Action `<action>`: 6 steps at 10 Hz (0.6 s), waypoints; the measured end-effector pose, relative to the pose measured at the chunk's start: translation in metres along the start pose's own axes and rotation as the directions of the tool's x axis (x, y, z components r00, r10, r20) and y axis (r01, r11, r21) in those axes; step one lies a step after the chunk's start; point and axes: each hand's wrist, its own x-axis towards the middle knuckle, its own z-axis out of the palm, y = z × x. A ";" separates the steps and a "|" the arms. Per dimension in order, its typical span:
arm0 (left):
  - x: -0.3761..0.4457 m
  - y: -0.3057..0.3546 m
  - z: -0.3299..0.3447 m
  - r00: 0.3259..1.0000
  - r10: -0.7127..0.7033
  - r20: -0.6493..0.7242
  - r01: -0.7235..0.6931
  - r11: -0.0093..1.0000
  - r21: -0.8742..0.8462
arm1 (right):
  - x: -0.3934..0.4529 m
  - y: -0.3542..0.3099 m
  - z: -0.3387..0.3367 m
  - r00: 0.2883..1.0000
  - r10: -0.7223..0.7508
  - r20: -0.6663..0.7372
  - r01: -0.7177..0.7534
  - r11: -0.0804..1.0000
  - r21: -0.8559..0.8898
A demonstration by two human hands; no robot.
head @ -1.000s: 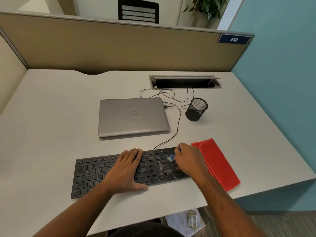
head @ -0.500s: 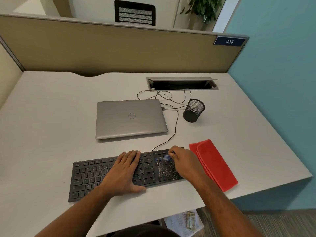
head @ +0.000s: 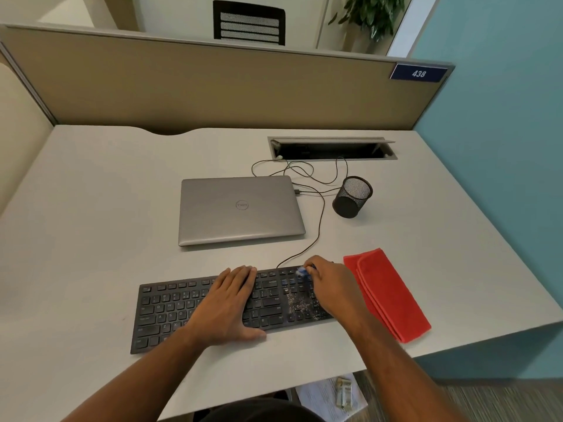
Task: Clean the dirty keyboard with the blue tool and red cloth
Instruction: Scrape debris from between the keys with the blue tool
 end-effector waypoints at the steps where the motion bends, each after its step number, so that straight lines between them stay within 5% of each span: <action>1: 0.000 0.000 0.001 1.000 -0.004 -0.004 0.004 1.000 0.001 | -0.003 0.000 0.006 0.998 0.015 0.054 -0.011 0.997 -0.076; 2: 0.001 -0.001 0.001 1.000 -0.001 -0.005 0.001 1.000 0.004 | -0.002 0.002 -0.003 0.991 0.012 0.132 0.002 0.994 -0.106; 4: 0.001 -0.001 0.002 1.000 -0.009 -0.007 0.009 1.000 -0.005 | 0.000 -0.009 -0.003 1.000 0.004 0.008 -0.004 0.999 0.039; 6: 0.001 0.000 0.001 1.000 -0.005 -0.009 0.006 1.000 0.010 | -0.001 -0.011 -0.004 0.991 -0.015 0.136 0.028 0.995 -0.099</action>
